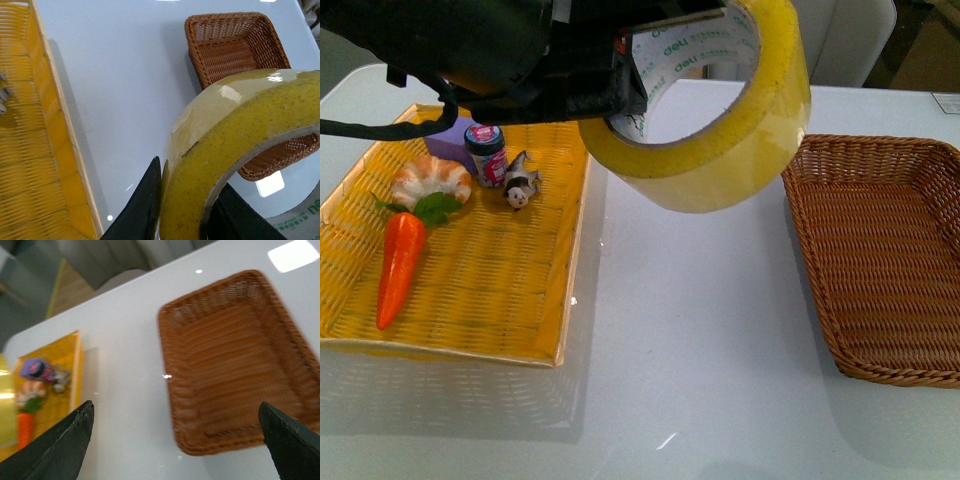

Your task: Move tape to another basket

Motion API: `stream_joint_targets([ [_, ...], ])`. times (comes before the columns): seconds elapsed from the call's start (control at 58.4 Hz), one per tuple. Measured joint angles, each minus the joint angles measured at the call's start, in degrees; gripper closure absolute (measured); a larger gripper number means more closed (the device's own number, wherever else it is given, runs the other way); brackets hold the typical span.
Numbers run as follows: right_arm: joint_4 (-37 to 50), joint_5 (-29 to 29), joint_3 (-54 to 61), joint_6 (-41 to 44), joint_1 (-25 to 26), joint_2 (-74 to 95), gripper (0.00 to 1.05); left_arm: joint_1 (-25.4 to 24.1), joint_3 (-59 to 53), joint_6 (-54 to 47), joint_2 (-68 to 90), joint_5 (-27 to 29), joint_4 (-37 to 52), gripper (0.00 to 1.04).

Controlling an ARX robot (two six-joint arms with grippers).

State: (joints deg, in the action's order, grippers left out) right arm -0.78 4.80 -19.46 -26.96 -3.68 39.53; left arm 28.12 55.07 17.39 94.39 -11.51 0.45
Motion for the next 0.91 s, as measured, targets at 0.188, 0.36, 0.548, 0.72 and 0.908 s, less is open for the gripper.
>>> stream_joint_targets([
  [0.188, 22.6, 11.2, 1.2, -4.7, -2.1, 13.5, 0.09, 2.3, 0.0, 0.3, 0.3, -1.6, -1.8, 0.90],
  [0.36, 35.6, 16.0, 2.5, -8.9, -4.2, 20.4, 0.09, 3.5, 0.1, 0.3, 0.3, -1.8, -2.5, 0.90],
  [0.548, 41.9, 20.2, 3.7, -11.3, -7.6, 22.7, 0.09, 4.0, 0.2, 0.3, 0.6, -1.8, -3.0, 0.90],
  [0.72, 40.9, 21.0, 4.5, -11.5, -9.8, 24.0, 0.09, 4.4, 0.5, 0.2, 0.7, -2.0, -3.1, 0.90],
  [0.908, 42.1, 21.2, 5.7, -12.5, -11.2, 24.3, 0.09, 4.6, 0.9, 0.1, 1.0, -2.1, -3.2, 0.90],
])
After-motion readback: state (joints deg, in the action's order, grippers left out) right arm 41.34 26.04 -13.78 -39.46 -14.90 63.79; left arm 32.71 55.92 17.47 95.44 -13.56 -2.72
